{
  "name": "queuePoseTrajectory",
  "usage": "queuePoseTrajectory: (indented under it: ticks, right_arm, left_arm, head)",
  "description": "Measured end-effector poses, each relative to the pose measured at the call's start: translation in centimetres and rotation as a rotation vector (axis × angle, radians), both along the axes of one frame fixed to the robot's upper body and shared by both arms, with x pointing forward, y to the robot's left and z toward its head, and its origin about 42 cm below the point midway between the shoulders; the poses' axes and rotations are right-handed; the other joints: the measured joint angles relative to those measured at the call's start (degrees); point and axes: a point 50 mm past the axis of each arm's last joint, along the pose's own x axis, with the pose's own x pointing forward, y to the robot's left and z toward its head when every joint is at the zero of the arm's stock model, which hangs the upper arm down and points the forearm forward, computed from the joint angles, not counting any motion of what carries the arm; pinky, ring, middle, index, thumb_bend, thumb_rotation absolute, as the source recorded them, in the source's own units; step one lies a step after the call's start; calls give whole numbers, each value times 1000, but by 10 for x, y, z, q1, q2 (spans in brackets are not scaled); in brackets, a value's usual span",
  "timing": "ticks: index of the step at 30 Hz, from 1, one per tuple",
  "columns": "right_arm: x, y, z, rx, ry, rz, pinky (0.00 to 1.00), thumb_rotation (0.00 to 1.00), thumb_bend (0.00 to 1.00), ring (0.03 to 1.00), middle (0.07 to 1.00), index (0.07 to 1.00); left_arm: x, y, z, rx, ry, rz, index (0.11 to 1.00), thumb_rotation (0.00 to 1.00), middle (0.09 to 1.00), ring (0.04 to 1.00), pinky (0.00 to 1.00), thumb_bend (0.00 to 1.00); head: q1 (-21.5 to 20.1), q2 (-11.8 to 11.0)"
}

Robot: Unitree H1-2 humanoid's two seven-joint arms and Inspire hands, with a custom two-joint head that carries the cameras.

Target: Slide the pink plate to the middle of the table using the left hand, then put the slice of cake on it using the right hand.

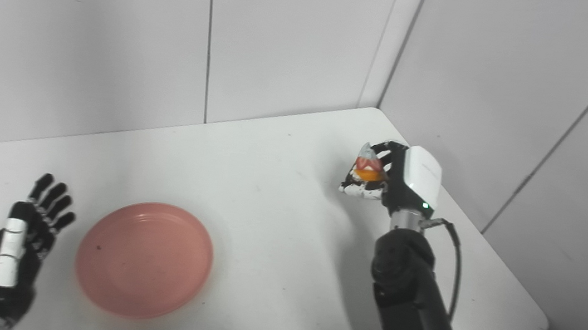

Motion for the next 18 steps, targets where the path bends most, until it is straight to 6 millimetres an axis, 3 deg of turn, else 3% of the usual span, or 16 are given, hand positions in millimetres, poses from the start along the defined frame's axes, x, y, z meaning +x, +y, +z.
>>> queuePoseTrajectory:
  ticks: [3, 7, 8, 11, 18]
  right_arm:
    - [-7, 5, 17, -5, -41, 57, 217, 0, 518, 307, 406, 522]
    - [-18, 23, 32, 11, -72, 173, 205, 0, 524, 290, 467, 490]
    - [-19, 27, 33, 19, -71, 200, 212, 0, 520, 297, 437, 509]
    - [-23, 39, 37, 38, -69, 286, 220, 0, 525, 304, 466, 491]
    - [-30, 75, 29, 57, -52, 508, 236, 0, 517, 317, 413, 529]
  left_arm:
    - [-8, -9, -2, 20, 2, 3, 952, 1000, 966, 968, 951, 646]
    - [-16, -26, -3, 26, 19, 13, 960, 1000, 978, 989, 979, 661]
    - [-17, -30, -4, 20, 21, 16, 965, 1000, 983, 994, 988, 663]
    - [-19, -38, -4, 33, 20, 13, 969, 1000, 986, 993, 988, 666]
    - [-19, -45, -5, 39, 17, 29, 985, 1000, 995, 997, 1000, 646]
  head:
    - [48, 0]
    - [77, 0]
    - [89, -1]
    - [117, -5]
    - [141, -9]
